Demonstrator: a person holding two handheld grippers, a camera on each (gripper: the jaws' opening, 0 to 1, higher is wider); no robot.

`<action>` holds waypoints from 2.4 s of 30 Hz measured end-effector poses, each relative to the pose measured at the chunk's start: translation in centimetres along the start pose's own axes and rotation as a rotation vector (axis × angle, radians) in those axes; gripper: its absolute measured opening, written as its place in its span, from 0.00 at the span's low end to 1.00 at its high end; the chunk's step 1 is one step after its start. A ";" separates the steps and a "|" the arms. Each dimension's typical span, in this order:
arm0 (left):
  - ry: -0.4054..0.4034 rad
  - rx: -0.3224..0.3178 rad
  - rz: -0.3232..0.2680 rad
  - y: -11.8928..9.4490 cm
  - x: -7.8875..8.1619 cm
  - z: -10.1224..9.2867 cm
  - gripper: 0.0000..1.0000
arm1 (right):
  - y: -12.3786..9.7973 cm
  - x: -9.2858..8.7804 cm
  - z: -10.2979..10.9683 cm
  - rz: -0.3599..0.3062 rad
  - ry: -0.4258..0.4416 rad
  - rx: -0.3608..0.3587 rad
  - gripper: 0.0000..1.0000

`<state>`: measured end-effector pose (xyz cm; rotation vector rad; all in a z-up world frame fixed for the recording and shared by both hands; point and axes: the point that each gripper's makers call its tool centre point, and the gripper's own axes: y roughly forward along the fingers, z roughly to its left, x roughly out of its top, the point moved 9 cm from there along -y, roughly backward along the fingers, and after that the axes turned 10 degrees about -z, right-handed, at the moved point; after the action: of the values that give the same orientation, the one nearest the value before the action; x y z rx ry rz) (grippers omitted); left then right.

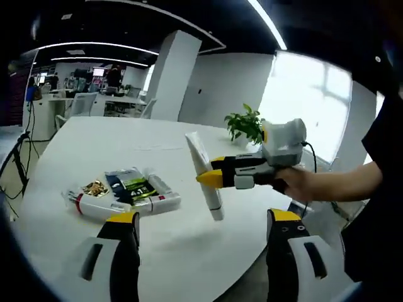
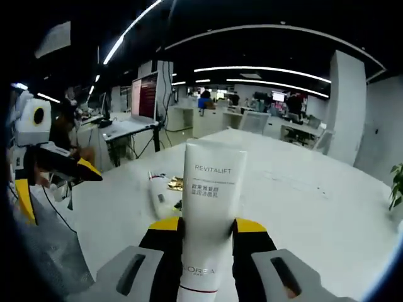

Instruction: Arrange the skincare products in the storage area until every visible bottle or jar stands upright without overlapping.

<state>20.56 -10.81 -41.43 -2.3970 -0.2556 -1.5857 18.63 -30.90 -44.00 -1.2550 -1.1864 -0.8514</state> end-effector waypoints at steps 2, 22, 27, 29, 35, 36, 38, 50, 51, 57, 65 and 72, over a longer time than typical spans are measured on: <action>-0.030 -0.010 -0.024 0.6 0.6 -0.1 0.69 | -0.9 0.6 1.5 -0.012 -0.014 0.023 0.21; -0.095 -0.068 -0.052 1.9 1.4 -0.1 0.13 | -2.8 2.8 8.5 -0.087 -0.149 0.162 0.22; -0.040 -0.062 -0.044 2.3 1.4 0.0 0.09 | -3.0 2.7 8.6 -0.082 -0.164 0.162 0.22; 0.015 -0.084 -0.037 2.5 1.5 -0.1 0.09 | -3.2 2.8 8.5 -0.076 -0.179 0.157 0.22; -0.003 -0.090 -0.010 3.1 1.5 -0.5 0.08 | -3.6 2.7 8.0 -0.059 -0.194 0.145 0.23; -0.004 -0.092 -0.007 3.1 1.5 -0.5 0.08 | -3.7 2.6 8.0 -0.057 -0.188 0.144 0.24; -0.013 -0.099 0.005 3.1 1.5 -0.5 0.07 | -3.6 2.6 7.9 -0.057 -0.197 0.151 0.24; 0.104 -0.123 0.090 3.2 1.6 -0.7 0.06 | -3.5 1.3 7.5 -0.005 -0.230 0.227 0.34; 0.101 -0.139 0.087 3.3 1.7 -0.6 0.06 | -3.5 1.2 7.4 0.001 -0.211 0.226 0.37; 0.201 -0.201 0.135 4.0 2.0 -0.6 0.06 | -4.6 -0.3 5.7 0.057 -0.201 0.173 0.41; 0.303 -0.282 0.162 5.2 2.1 -0.3 0.06 | -6.8 -3.4 2.8 0.163 -0.125 0.072 0.48; 0.359 -0.385 0.188 7.0 1.5 0.0 0.06 | -8.5 -5.1 0.8 0.218 -0.049 -0.008 0.58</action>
<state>23.12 -17.44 -40.85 -2.2407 0.3645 -2.0767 9.26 -32.19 -46.91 -1.3899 -1.0627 -0.6681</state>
